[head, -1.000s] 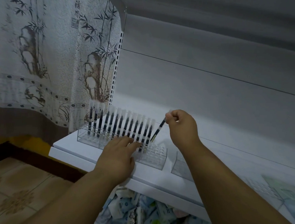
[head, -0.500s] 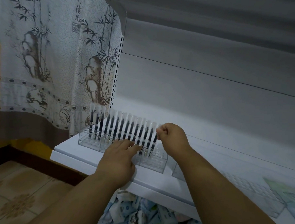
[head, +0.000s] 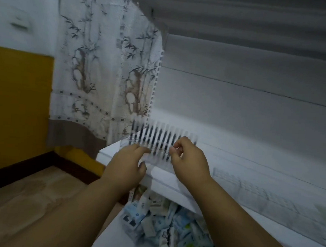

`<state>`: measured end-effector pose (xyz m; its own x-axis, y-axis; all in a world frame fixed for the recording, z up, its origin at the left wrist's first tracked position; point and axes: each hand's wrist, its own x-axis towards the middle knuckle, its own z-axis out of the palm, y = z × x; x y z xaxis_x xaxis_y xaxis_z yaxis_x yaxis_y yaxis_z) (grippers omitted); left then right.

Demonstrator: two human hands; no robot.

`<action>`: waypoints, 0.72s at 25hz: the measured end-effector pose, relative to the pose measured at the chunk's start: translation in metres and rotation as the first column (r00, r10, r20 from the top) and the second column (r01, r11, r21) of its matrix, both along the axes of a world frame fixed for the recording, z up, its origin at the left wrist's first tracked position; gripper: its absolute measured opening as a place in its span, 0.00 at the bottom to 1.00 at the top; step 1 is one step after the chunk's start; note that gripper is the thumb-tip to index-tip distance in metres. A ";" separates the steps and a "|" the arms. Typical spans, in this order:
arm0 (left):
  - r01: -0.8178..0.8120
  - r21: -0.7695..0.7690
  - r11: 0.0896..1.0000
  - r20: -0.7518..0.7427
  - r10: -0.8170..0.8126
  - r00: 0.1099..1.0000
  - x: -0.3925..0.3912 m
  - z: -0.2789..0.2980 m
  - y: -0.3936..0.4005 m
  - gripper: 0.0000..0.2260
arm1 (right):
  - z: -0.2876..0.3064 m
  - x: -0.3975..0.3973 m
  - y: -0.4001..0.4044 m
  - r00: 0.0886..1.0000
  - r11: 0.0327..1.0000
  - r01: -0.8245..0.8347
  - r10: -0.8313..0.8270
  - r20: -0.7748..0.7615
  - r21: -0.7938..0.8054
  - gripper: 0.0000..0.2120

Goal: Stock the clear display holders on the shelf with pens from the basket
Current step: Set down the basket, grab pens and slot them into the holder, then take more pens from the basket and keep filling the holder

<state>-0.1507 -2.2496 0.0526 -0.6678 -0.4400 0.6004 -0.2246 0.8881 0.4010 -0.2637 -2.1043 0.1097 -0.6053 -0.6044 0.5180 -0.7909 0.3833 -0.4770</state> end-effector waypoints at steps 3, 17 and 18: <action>-0.176 0.033 0.984 -0.031 0.177 0.984 0.068 -0.024 -0.005 0.15 | -0.017 0.051 -0.029 0.985 0.989 -0.145 0.147 -0.086 0.027 0.05; -0.601 0.335 0.725 0.307 0.520 0.797 0.255 -0.258 -0.067 0.14 | -0.277 0.195 -0.207 0.840 0.790 -0.540 0.484 0.244 0.291 0.05; -0.611 0.374 0.698 0.355 0.501 0.790 0.255 -0.283 -0.077 0.14 | -0.302 0.193 -0.217 0.838 0.772 -0.542 0.470 0.276 0.331 0.05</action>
